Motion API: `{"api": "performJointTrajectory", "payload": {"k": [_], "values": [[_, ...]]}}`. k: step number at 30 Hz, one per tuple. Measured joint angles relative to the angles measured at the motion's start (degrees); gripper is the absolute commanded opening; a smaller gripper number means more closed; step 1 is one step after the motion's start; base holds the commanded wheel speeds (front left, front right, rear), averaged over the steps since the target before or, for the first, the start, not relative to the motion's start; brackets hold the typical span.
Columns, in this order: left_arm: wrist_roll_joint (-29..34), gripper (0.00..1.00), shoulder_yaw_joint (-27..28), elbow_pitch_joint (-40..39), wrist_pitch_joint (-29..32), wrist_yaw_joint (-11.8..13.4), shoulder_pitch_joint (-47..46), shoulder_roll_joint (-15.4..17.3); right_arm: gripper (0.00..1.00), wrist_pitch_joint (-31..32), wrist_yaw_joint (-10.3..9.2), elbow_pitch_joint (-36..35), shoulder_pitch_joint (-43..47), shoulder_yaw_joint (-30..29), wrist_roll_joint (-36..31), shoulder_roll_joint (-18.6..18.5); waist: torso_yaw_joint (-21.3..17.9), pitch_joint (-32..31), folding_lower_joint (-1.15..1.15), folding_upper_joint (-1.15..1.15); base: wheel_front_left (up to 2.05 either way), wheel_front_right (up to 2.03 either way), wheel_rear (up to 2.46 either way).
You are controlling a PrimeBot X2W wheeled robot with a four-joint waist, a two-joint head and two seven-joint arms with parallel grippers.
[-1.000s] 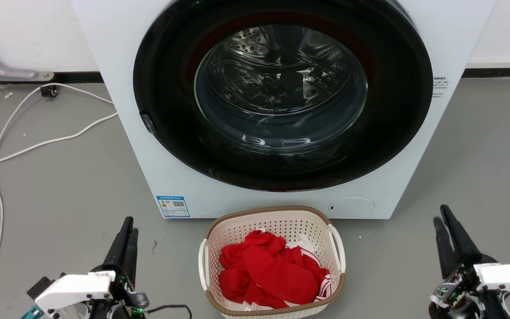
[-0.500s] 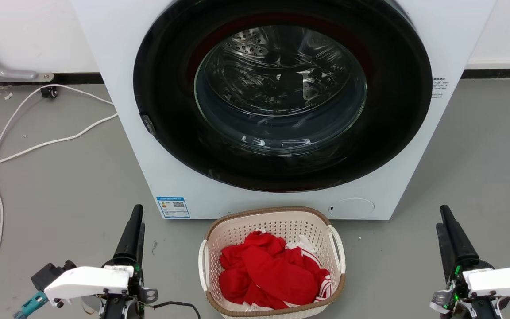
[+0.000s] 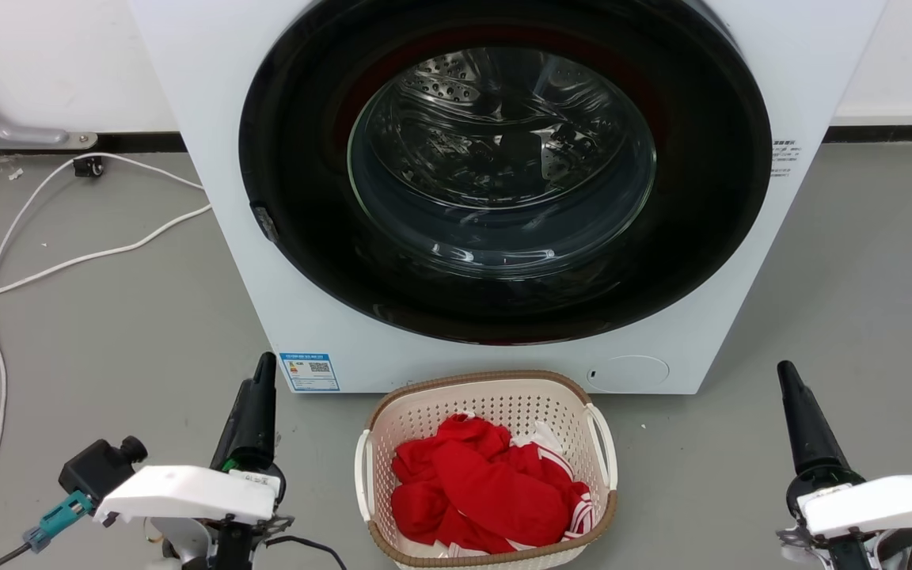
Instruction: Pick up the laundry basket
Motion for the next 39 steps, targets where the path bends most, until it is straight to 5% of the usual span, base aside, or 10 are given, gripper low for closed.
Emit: {"api": "performJointTrajectory", "payload": {"k": [19,39], "values": [[20.48,1.00,-3.92,-1.77,-3.69,1.81,0.12,1.49,1.00,1.00,0.00,-5.17,1.72,2.07,-20.43,0.05,0.05,-0.16,0.00,0.00,0.00,0.00,0.00],[33.85,1.00,-6.91,-1.02,-6.83,4.58,0.26,2.64,1.00,0.31,0.00,-7.60,3.64,2.01,-35.00,0.10,-0.04,-0.66,0.00,0.00,0.00,0.00,0.00]]}}
